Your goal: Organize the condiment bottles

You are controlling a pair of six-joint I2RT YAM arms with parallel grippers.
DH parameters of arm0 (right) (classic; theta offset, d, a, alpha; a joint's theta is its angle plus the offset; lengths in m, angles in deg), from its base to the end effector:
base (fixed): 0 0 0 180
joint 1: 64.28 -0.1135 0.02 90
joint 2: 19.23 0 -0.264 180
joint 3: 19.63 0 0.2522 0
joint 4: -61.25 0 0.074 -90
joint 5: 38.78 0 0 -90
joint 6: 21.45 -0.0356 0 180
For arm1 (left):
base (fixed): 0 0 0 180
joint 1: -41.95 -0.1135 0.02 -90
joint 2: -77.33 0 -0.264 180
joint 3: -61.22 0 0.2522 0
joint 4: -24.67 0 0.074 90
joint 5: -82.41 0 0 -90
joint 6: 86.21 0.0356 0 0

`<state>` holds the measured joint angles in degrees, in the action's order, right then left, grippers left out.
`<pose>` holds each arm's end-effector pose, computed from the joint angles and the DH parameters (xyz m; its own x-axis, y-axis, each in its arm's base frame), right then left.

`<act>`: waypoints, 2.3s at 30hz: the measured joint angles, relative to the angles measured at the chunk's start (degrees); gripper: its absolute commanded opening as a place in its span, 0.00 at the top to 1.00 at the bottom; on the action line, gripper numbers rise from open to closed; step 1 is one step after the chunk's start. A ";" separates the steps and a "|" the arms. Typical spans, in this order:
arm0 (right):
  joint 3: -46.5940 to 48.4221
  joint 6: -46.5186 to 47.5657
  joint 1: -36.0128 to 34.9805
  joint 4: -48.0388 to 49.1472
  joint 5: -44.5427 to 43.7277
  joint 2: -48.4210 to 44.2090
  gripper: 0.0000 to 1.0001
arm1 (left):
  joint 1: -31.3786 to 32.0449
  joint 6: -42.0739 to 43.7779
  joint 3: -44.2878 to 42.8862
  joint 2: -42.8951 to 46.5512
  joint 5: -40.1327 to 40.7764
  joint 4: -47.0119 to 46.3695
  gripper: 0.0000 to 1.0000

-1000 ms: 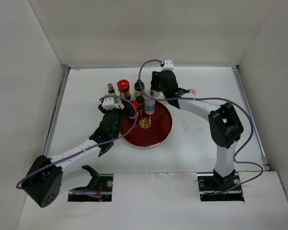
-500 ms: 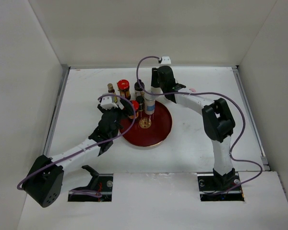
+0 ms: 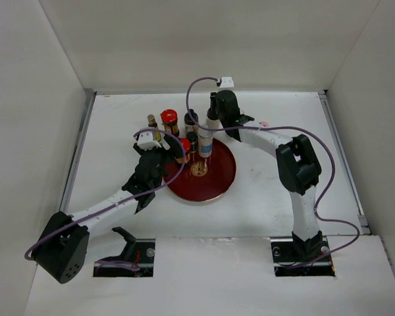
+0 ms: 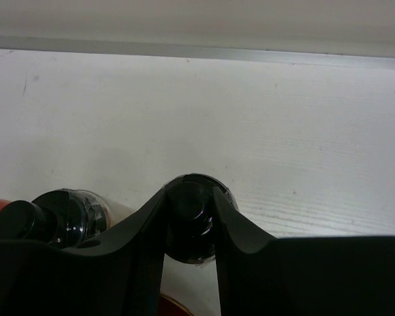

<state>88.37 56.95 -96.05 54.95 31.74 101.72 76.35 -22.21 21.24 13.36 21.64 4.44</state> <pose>0.4340 0.2548 0.2479 -0.3206 0.0245 -0.9469 -0.1677 0.9824 0.0821 0.2074 -0.1209 0.2413 -0.0885 -0.4030 -0.9109 0.0581 0.9108 -0.4086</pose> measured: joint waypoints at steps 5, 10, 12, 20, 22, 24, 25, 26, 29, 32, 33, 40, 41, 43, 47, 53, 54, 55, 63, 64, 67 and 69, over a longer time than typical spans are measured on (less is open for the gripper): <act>-4.66 0.37 0.00 1.20 -0.63 -4.31 0.73 | 0.00 -0.02 0.00 -0.39 0.00 -0.11 0.17; -8.02 1.77 -0.17 3.04 -1.70 -12.74 0.73 | 0.00 -0.02 0.00 -0.92 -0.15 -0.33 0.17; -9.64 2.16 -0.48 4.59 -2.14 -17.07 0.73 | 0.00 -0.02 0.00 -1.14 -0.42 -0.35 0.17; -20.57 2.75 -3.89 11.96 -5.35 -33.00 0.73 | 0.00 -0.17 0.02 -1.18 -0.90 -0.52 0.17; -24.26 2.73 -4.68 12.83 -6.40 -35.76 0.73 | -0.07 -0.20 0.02 -1.18 -0.98 -0.52 0.17; -28.22 2.54 -5.25 13.03 -7.23 -37.90 0.73 | -0.15 -0.26 0.15 -1.11 -1.03 -0.52 0.17; -30.05 2.32 -5.44 13.07 -7.69 -38.69 0.73 | -0.20 -0.28 0.24 -1.07 -1.03 -0.55 0.17; -32.04 2.08 -5.51 12.98 -8.02 -39.39 0.73 | -0.22 -0.35 0.35 -1.03 -1.03 -0.55 0.17; -37.11 0.87 -5.81 12.37 -8.76 -40.63 0.73 | -0.24 -0.39 0.63 -0.83 -1.05 -0.55 0.17; -41.03 -0.63 -6.29 11.96 -9.14 -40.89 0.73 | -0.24 -0.42 0.70 -0.59 -1.05 -0.55 0.17; -41.86 -1.01 -6.64 11.87 -9.14 -40.89 0.73 | -0.22 -0.39 0.70 -0.59 -1.05 -0.52 0.17; -45.51 -3.65 -9.94 12.33 -8.50 -40.83 0.72 | -0.11 -0.04 -1.70 -1.36 -1.05 2.10 0.18; -45.79 -3.87 -10.19 12.44 -8.33 -40.72 0.72 | -0.15 -0.02 -2.40 -1.60 -1.05 2.54 0.18; -46.66 -4.33 -10.43 13.09 -8.28 -40.35 0.72 | -0.26 -0.02 -3.89 -2.38 -1.03 3.17 0.18; -47.60 -4.46 -10.43 14.27 -8.57 -37.55 0.72 | -0.31 -0.02 -7.04 -5.16 -1.03 4.50 0.18; -48.35 -3.52 -11.52 18.64 -10.43 -33.92 0.57 | -1.92 -0.02 -13.18 -10.91 -1.36 7.93 0.19; -48.50 -3.28 -11.93 19.45 -10.93 -33.68 0.53 | -2.29 -0.04 -14.08 -11.45 -1.36 8.66 0.20; -48.65 -3.19 -12.31 20.39 -11.28 -33.55 0.50 | -2.67 -0.04 -15.13 -12.00 -1.42 9.60 0.20; -51.63 -3.74 -14.08 23.47 -12.26 -35.80 0.30 | -4.39 0.37 -25.90 -16.46 -2.05 16.22 0.39; -52.11 -3.96 -14.05 23.43 -12.26 -36.85 0.29 | -4.44 0.63 -27.41 -17.33 -2.36 16.94 0.41; -53.27 -5.05 -14.08 23.17 -12.20 -40.92 0.28 | -4.52 1.46 -31.85 -20.61 -3.65 19.17 0.41; -54.31 -6.12 -14.08 23.06 -12.09 -44.46 0.28 | -4.52 2.08 -34.60 -23.08 -4.35 20.61 0.41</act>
<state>34.05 50.83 -110.13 78.01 19.65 57.26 71.82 -20.13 -13.36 -9.72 17.29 25.05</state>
